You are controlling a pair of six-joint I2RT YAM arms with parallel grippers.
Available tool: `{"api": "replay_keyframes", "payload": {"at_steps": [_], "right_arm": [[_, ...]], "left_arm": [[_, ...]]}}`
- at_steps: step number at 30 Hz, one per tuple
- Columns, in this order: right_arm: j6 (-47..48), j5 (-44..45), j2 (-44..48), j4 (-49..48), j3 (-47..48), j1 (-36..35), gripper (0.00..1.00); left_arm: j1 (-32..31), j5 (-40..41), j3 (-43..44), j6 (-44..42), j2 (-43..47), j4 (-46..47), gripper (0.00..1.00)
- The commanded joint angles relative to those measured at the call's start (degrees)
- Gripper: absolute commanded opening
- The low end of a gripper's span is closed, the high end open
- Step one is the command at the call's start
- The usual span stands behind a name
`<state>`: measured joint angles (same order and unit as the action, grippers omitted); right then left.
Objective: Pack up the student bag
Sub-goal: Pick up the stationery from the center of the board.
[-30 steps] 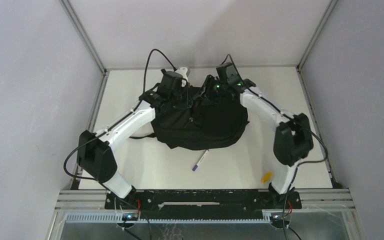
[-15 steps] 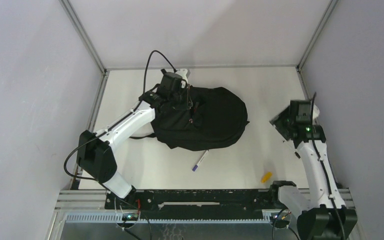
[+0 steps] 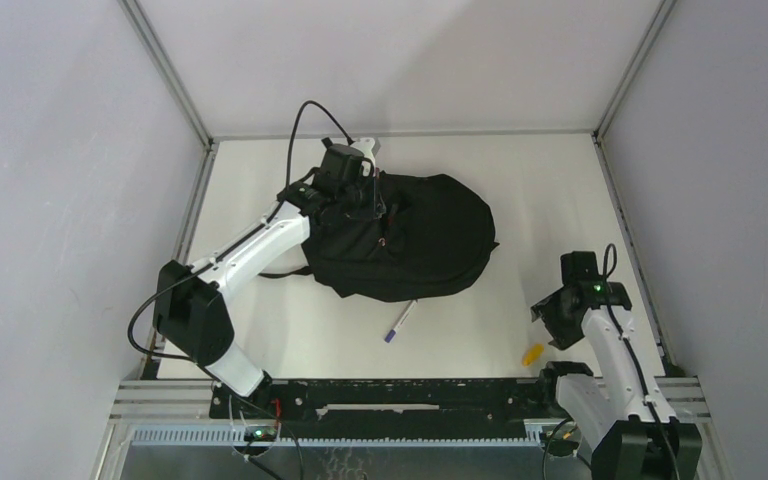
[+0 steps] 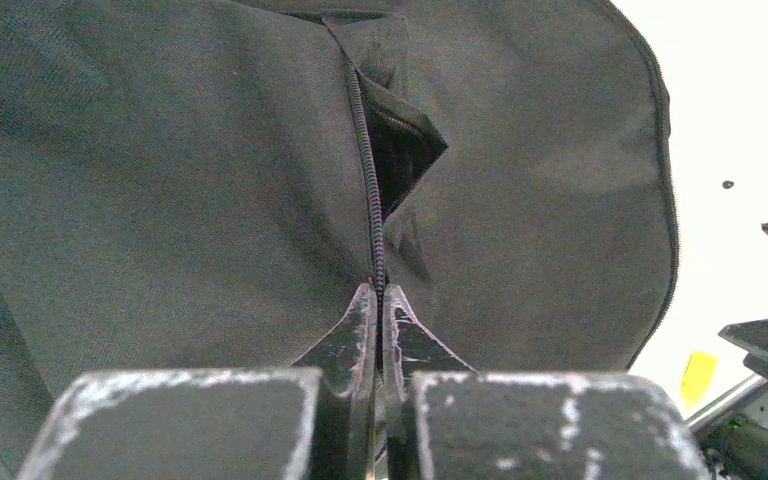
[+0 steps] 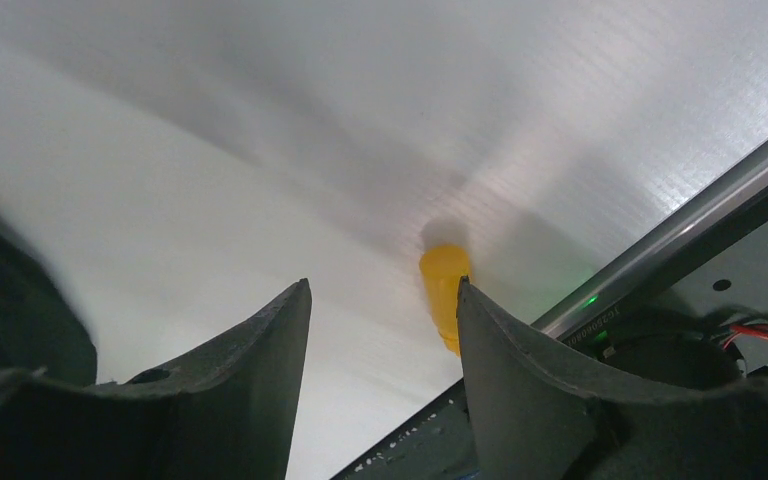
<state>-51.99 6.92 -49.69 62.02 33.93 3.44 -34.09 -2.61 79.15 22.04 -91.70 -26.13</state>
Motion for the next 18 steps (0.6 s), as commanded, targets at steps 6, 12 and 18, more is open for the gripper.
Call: {"api": "replay_keyframes", "payload": {"at_steps": [6,12,18], "right_arm": [[-5.9,-2.7,-2.3,-3.5,-4.2,-6.4,0.63],[-10.1,-3.3,-5.4,-8.3,-7.3,-10.5,0.58],[-10.0,-2.9,-6.9,-10.4,-8.0,-12.1,0.51]], "left_arm": [[0.0,-3.0,0.7,0.4,0.2,1.4,0.00],[0.1,-2.6,0.6,-0.1,0.3,1.1,0.00],[0.1,-2.5,0.5,-0.2,0.4,1.0,0.00]]}}
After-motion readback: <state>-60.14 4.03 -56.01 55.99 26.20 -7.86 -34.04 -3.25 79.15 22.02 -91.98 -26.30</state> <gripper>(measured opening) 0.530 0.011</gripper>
